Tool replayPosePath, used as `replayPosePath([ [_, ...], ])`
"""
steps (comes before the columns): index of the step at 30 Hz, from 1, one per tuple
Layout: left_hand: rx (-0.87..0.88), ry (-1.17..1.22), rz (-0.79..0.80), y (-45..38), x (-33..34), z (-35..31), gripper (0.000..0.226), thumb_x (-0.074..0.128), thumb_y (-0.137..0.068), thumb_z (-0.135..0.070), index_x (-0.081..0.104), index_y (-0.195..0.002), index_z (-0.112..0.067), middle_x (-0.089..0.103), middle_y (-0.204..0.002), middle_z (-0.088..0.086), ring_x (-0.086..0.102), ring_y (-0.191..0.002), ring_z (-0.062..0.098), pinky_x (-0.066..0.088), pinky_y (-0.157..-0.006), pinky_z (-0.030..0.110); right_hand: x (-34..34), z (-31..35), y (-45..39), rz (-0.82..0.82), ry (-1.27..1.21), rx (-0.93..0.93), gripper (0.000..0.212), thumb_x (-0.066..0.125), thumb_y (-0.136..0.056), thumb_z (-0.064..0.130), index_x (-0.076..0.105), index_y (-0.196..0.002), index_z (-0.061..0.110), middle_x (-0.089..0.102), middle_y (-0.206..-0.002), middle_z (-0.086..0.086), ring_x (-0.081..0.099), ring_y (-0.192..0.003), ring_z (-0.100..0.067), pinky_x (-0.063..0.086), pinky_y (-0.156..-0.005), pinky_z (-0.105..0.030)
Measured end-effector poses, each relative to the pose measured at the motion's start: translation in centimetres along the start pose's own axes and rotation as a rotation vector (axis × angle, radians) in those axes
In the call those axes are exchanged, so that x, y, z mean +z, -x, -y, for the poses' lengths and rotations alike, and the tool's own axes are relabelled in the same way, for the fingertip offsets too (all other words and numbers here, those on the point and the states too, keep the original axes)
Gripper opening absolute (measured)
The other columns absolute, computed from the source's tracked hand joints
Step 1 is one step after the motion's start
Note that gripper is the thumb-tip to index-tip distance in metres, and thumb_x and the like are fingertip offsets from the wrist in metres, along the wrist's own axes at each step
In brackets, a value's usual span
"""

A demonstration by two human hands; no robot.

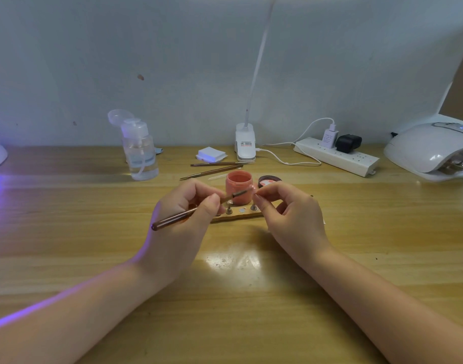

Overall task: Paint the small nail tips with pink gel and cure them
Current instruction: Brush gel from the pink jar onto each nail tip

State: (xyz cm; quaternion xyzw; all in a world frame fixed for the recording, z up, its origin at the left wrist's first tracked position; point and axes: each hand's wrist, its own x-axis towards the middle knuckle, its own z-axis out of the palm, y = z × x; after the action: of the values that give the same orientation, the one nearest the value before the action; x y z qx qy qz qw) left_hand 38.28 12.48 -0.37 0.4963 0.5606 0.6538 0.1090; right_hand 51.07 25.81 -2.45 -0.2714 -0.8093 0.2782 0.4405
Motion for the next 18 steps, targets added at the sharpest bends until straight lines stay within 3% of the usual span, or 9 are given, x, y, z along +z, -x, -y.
replayPosePath([
  [3, 0.031, 0.011, 0.002, 0.02, -0.14, -0.01, 0.014, 0.049, -0.081, -0.011, 0.063, -0.079, -0.010, 0.066, -0.067, -0.001, 0.061, -0.068, 0.005, 0.046, -0.067, 0.012, -0.01, -0.12, -0.02, -0.017, 0.026, -0.004, 0.004, 0.070, -0.086, 0.023, 0.069, -0.086, 0.027, 0.066, -0.076, 0.015, 0.051, -0.055, -0.008, 0.044, -0.056, -0.028],
  [8, 0.012, -0.015, -0.005, -0.02, -0.02, 0.11, 0.013, 0.054, -0.085, -0.019, 0.066, -0.087, -0.015, 0.070, -0.077, 0.000, 0.065, -0.076, 0.006, 0.048, -0.069, 0.013, 0.03, -0.19, 0.03, -0.036, 0.058, -0.026, 0.004, 0.071, -0.085, 0.022, 0.071, -0.088, 0.025, 0.068, -0.078, 0.013, 0.050, -0.053, -0.008, 0.044, -0.057, -0.030],
  [12, 0.035, -0.014, 0.034, 0.09, -0.23, 0.10, 0.012, 0.053, -0.080, -0.015, 0.064, -0.079, -0.013, 0.068, -0.070, 0.003, 0.063, -0.070, 0.008, 0.046, -0.067, 0.014, -0.01, -0.20, 0.00, -0.041, 0.080, -0.037, 0.005, 0.071, -0.085, 0.022, 0.071, -0.088, 0.026, 0.068, -0.079, 0.014, 0.051, -0.053, -0.008, 0.040, -0.055, -0.023],
  [18, 0.020, -0.015, 0.018, 0.03, -0.07, 0.07, 0.014, 0.053, -0.084, -0.015, 0.066, -0.084, -0.014, 0.070, -0.076, 0.004, 0.065, -0.074, 0.008, 0.047, -0.068, 0.013, 0.02, -0.31, 0.02, -0.044, 0.087, -0.032, 0.005, 0.071, -0.085, 0.022, 0.071, -0.088, 0.026, 0.068, -0.079, 0.014, 0.051, -0.054, -0.008, 0.043, -0.057, -0.026],
])
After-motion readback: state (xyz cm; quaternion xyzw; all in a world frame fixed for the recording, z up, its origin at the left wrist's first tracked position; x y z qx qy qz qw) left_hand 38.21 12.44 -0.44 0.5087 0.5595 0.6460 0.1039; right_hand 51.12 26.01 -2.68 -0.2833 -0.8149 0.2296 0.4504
